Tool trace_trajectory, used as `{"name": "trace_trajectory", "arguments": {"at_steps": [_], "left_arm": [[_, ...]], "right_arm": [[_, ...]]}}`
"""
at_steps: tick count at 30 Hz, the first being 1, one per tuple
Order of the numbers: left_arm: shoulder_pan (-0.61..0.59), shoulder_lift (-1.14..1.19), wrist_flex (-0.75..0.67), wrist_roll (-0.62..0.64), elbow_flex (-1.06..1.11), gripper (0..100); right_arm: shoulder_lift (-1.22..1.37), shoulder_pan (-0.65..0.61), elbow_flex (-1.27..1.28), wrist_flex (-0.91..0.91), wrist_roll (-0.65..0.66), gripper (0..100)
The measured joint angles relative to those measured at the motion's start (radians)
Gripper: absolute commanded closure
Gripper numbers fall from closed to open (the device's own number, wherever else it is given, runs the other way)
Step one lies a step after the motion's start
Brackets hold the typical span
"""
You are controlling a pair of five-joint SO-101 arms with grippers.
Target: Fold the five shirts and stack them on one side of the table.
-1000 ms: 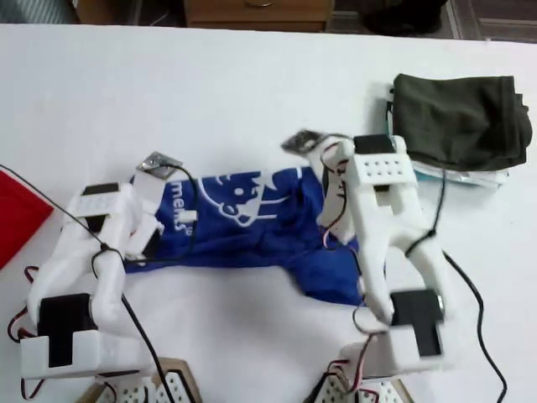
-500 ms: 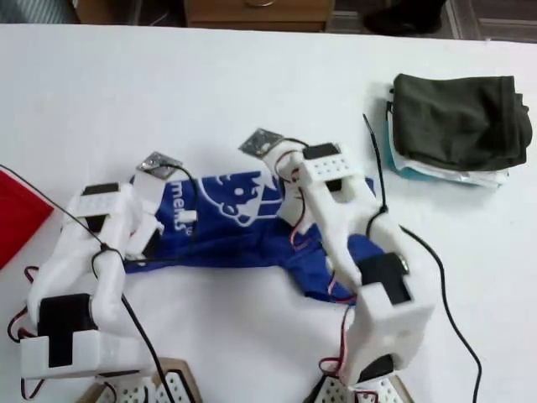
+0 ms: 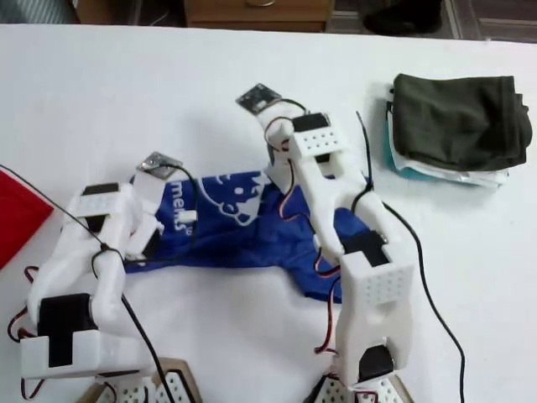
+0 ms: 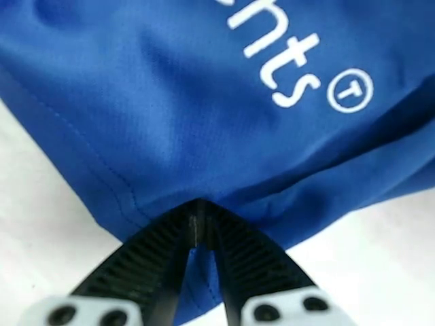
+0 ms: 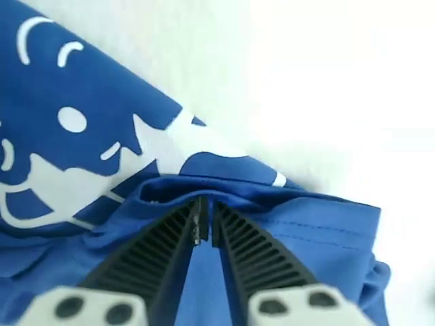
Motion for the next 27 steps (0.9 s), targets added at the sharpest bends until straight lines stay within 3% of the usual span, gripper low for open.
{"name": "trace_trajectory", "arguments": {"at_steps": [10,20,27], "left_arm": [[0.000,0.000,0.000,0.000,0.000,97],[0.000,0.000,0.000,0.000,0.000,97],[-0.002,0.000,0.000,0.000,0.000,97]], "right_arm": [[0.000,-0.003,-0.014,0.189,0.002,97.8],[0.020,-0.120,-0.018,0.107,0.002,97.8],[0.000,-0.071,-0.054,0.252,0.011,97.8]]}}
